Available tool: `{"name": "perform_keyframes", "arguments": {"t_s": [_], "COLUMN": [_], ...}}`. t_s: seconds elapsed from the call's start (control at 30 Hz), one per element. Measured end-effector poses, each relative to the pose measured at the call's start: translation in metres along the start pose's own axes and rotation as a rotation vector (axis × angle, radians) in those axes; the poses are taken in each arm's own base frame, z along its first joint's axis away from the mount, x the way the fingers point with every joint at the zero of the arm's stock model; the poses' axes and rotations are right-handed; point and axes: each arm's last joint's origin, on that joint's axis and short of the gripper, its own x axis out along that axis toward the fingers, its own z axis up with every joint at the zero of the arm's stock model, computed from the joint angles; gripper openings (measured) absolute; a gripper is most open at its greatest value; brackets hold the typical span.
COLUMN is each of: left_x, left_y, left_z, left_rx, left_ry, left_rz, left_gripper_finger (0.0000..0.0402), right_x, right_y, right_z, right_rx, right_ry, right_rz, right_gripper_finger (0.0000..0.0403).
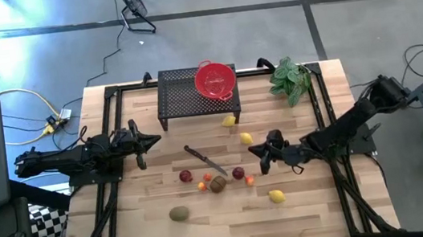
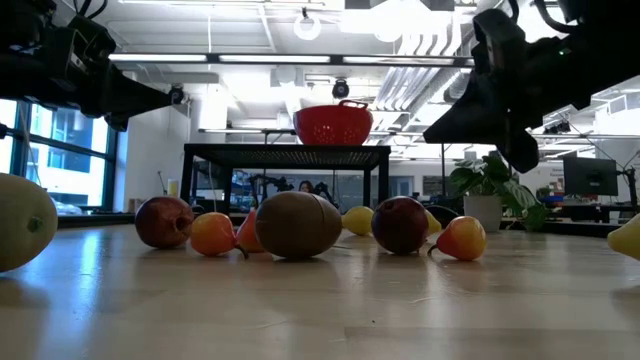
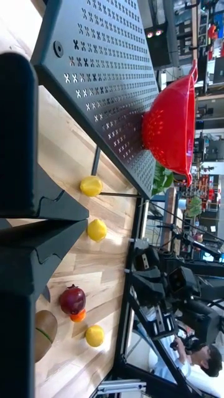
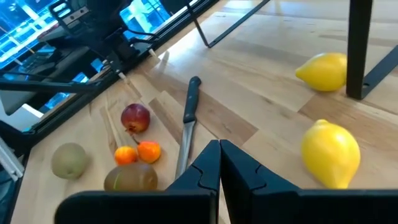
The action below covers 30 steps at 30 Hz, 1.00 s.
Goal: Pick & Place Fruit
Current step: Put the middle lemon into the colander on the shelf on the shelf
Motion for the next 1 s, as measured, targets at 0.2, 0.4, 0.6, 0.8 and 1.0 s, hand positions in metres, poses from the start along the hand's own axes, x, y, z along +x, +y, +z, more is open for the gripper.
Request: {"name": "perform_keyframes", "arguments": {"t_s": [0.2,0.4,0.6,0.8,1.0], "left_x": [0.0,0.0,0.0,0.0,0.0], "left_y": [0.0,0.0,0.0,0.0,0.0], "left_z": [0.0,0.0,0.0,0.0,0.0], "left_rx": [0.0,0.0,0.0,0.0,0.0], "left_ry": [0.0,0.0,0.0,0.0,0.0], "left_rz": [0.0,0.0,0.0,0.0,0.0], "left_gripper_finger": [0.0,0.0,0.0,0.0,0.0], "right_x": [0.0024,0.0024,0.0024,0.0024,0.0024], "right_y": [-0.0023,-0.0023,-0.0023,-0.0023,-0.0024], "right_z": [0.0023,0.0023,0.0023,0.0023,0.0025], "right_rx": [0.002,-0.075,-0.074,-0.155,-0.25], "right_ry": [-0.003,-0.002,-0.002,-0.002,-0.007], "right_rz": [-0.01,-0.01,-0.01,-0.01,-0.016], "right_gripper_finger": [0.0002,0.0002,0.0002,0.0002,0.0002]}}
